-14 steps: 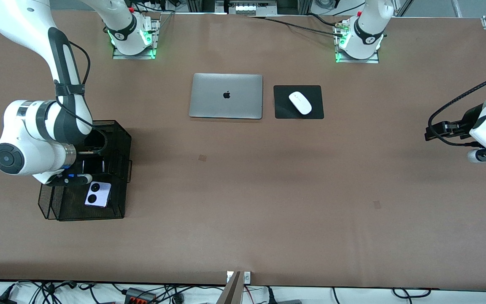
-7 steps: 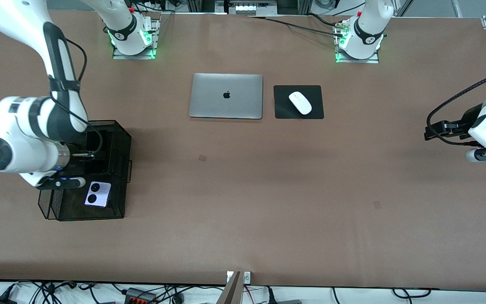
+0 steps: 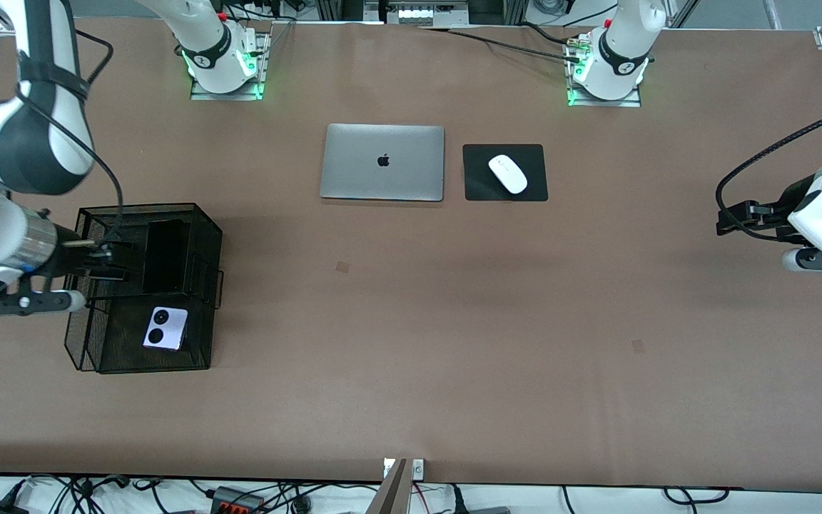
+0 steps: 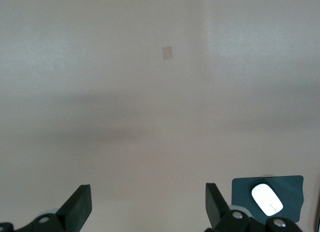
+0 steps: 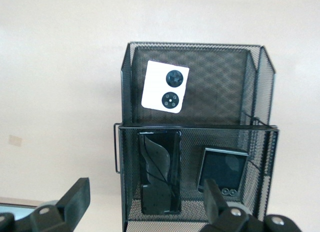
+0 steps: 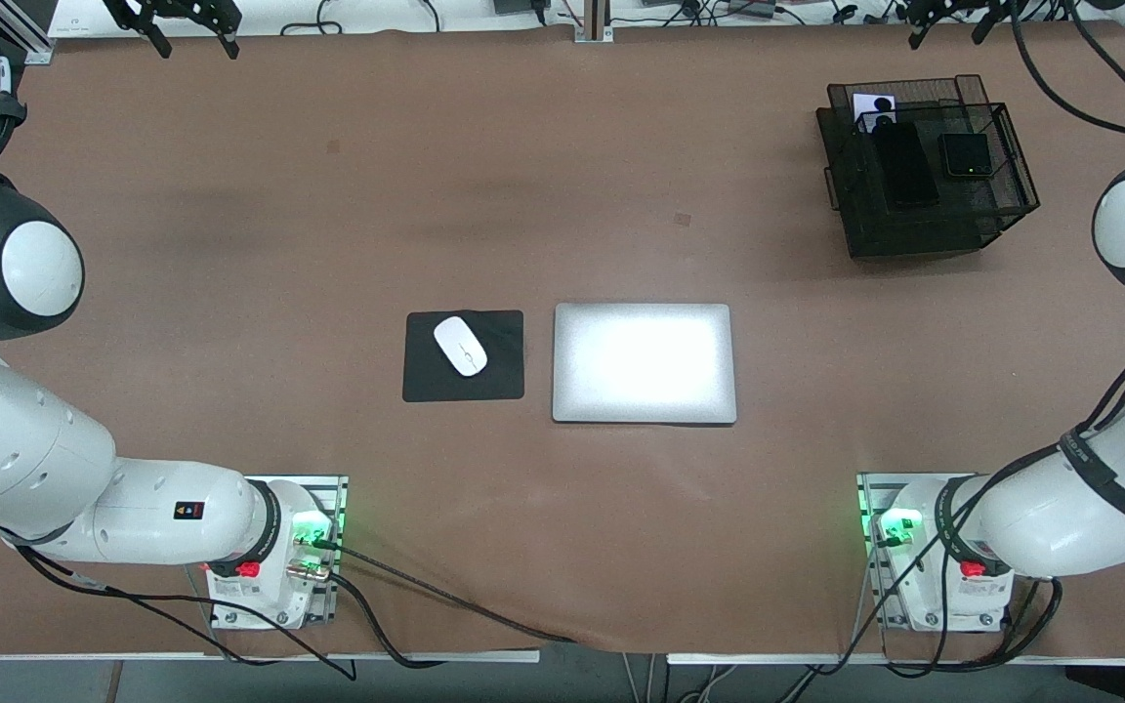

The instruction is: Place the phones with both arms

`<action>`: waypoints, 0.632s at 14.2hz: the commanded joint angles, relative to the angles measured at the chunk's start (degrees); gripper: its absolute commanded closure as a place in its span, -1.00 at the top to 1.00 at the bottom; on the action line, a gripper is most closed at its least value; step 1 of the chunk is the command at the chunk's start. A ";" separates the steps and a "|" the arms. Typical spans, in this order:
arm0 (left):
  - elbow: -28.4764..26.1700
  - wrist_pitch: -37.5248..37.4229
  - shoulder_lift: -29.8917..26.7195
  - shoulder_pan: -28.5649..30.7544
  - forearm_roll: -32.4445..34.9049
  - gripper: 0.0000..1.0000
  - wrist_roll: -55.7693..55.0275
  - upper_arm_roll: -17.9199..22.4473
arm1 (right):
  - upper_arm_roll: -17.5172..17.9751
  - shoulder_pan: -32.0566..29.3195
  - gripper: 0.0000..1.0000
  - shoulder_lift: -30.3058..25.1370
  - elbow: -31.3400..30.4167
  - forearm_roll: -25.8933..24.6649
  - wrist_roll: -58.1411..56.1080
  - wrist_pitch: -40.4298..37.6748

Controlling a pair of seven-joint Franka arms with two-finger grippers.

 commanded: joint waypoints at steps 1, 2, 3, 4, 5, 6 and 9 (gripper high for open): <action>-0.36 -0.43 -0.88 0.26 -0.44 1.00 1.39 -0.20 | 0.33 -1.87 1.00 0.37 4.23 -0.13 -0.17 -3.24; -0.44 -0.51 -0.88 0.26 -0.44 1.00 1.39 -0.20 | 0.07 -1.97 1.00 0.19 4.32 -0.12 -0.17 -4.11; -0.44 -0.52 -0.88 0.35 -0.52 1.00 1.39 -0.20 | -0.37 -2.14 1.00 -0.51 4.32 0.05 -0.17 -4.47; -0.44 -0.60 -0.79 0.44 -0.44 1.00 1.57 -0.20 | -0.55 -2.14 1.00 -0.77 4.32 0.14 -0.26 -4.65; -0.44 -0.60 -0.88 0.35 -0.44 1.00 1.57 -0.20 | -0.64 -2.23 1.00 -0.86 4.32 0.31 -0.26 -4.91; -0.36 -0.78 -0.79 0.27 -0.44 1.00 1.57 -0.20 | -0.64 -2.23 1.00 -1.21 4.32 0.32 -0.17 -5.18; -0.36 -1.13 -0.79 0.26 -0.44 1.00 2.61 -0.20 | -0.29 -2.14 1.00 -2.35 4.32 0.23 0.01 -5.09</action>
